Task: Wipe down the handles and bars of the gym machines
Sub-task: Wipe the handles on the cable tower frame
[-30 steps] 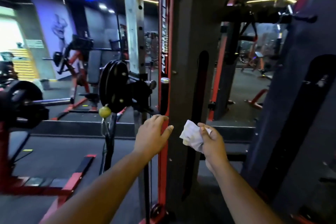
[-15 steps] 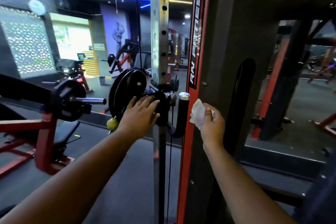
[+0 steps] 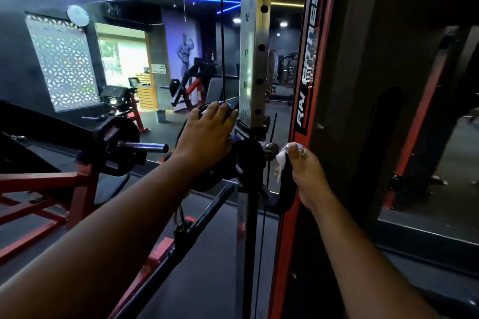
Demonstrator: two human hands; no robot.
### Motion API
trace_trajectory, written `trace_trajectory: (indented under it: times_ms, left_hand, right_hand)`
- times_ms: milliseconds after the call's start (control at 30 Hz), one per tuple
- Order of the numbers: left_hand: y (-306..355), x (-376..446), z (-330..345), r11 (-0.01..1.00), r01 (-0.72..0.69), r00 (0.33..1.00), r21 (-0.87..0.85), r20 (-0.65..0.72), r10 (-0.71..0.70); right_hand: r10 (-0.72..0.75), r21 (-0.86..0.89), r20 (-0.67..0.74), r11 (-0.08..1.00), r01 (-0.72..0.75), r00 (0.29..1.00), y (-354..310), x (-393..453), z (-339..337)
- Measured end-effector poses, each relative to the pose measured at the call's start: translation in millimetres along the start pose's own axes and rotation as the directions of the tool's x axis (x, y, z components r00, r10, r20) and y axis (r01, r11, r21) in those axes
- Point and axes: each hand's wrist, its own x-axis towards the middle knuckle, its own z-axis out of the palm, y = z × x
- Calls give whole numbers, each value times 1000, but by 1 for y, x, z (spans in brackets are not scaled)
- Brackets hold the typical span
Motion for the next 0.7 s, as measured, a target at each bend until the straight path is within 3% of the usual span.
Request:
trace_trajectory:
  times_ms: [100,167,267,400,533,700]
  left_hand:
    - [-6,8,-2,1000,-25,1000,-13,-6,25]
    - [-14,14,-5,999,-15,1000,-41,-28,14]
    - [-23,17,-2,989,4,1000,-150,-4,-4]
    - [-17,14,5,992,4,1000,-128,-24,-7]
    - [-17,14,8,992,4,999,-124,-42,-9]
    - [-13,13,10,996,12,999,-89,-29,-14]
  right_hand:
    - [-102,-112,-156,990,85,983,23,-20,13]
    - [-97,-171,-206,983,62,974,40,-35,18]
    - [-49,-165,-204,986,15,978,34,-29,15]
    - [-152,-133,-236,983,123,960,3,-8,23]
    - [-148,-194,-352,978,82,924,48,-30,30]
    - [-103,-128,-293,989,68,951,51,-45,27]
